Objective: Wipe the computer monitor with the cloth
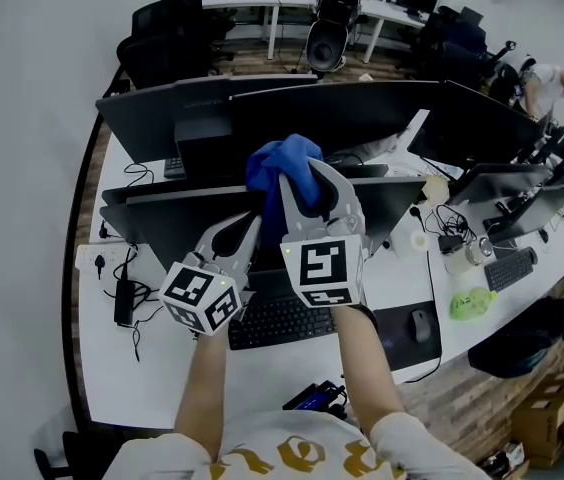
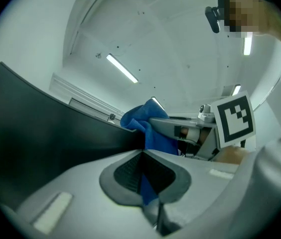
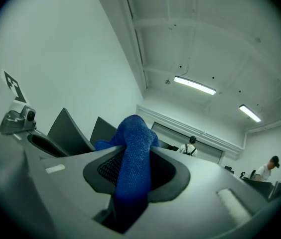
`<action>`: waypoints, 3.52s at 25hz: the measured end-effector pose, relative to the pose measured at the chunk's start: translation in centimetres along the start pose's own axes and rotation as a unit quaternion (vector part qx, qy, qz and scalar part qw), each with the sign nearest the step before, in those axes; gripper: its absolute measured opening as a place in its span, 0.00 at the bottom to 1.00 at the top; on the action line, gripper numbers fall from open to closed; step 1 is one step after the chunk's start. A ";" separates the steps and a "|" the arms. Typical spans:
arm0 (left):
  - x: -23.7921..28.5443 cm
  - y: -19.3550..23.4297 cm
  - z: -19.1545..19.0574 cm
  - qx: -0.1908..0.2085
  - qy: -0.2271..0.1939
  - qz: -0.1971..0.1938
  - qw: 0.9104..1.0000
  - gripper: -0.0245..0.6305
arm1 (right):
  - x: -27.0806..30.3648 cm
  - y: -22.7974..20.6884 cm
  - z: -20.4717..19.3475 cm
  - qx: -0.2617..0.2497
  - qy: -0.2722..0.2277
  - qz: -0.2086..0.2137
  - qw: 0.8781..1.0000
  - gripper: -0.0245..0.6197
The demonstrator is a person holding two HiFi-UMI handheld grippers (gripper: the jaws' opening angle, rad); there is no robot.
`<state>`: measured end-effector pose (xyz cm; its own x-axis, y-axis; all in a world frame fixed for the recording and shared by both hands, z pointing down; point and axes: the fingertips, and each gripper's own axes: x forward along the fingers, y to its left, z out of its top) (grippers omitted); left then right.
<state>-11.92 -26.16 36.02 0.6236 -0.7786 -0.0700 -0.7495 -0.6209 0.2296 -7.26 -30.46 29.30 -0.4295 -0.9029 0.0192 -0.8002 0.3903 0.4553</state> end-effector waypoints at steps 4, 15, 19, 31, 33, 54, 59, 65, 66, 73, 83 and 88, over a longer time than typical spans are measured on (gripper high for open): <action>0.4 -0.5 -0.2 -0.002 0.003 -0.002 1.000 0.04 | 0.1 -0.4 -0.3 0.030 -0.007 0.009 0.999 0.25; 0.6 -1.3 -0.2 -0.005 -0.006 0.018 1.000 0.04 | -0.8 -1.2 -0.9 0.013 -0.041 0.003 0.999 0.24; 0.9 -1.9 -0.2 -0.002 -0.005 0.021 1.000 0.04 | -1.1 -1.8 -1.6 0.017 -0.029 0.003 0.999 0.24; 1.9 -3.5 -0.6 0.009 0.008 0.032 0.999 0.04 | -2.1 -4.8 -3.3 0.020 -0.030 -0.003 0.999 0.24; 2.1 -3.7 -0.9 0.008 0.009 0.033 0.999 0.04 | -2.3 -5.5 -3.8 0.027 -0.028 -0.003 0.999 0.24; 5.2 -6.5 -2.2 0.014 0.024 0.031 0.999 0.04 | -4.0 -10.3 -7.2 0.011 -0.030 -0.018 0.999 0.25; 6.3 -7.2 -2.8 0.016 0.029 0.032 0.999 0.04 | -4.4 -11.8 -7.9 0.016 -0.036 -0.020 0.999 0.25; 7.5 -7.9 -3.2 0.018 0.031 0.035 0.999 0.04 | -4.9 -13.6 -8.8 0.030 -0.041 -0.020 0.998 0.25; 7.8 -8.0 -3.3 0.018 0.032 0.036 0.999 0.04 | -5.0 -13.9 -8.9 0.034 -0.043 -0.020 0.998 0.25; 9.4 -8.9 -4.0 0.022 0.039 0.038 0.998 0.04 | -5.6 -16.0 -9.9 0.057 -0.053 -0.016 0.997 0.25; 11.5 -10.1 -5.0 0.027 0.047 0.038 0.998 0.04 | -6.7 -19.2 -11.7 0.086 -0.065 -0.026 0.994 0.25; 12.1 -10.3 -5.4 0.026 0.052 0.040 0.998 0.04 | -7.1 -20.9 -12.7 0.125 -0.071 -0.028 0.989 0.25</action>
<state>4.54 -28.65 38.05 0.5784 -0.8144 0.0479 -0.8070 -0.5626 0.1797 17.82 -34.48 31.00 -0.4215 -0.8969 -0.1338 -0.8954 0.3882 0.2181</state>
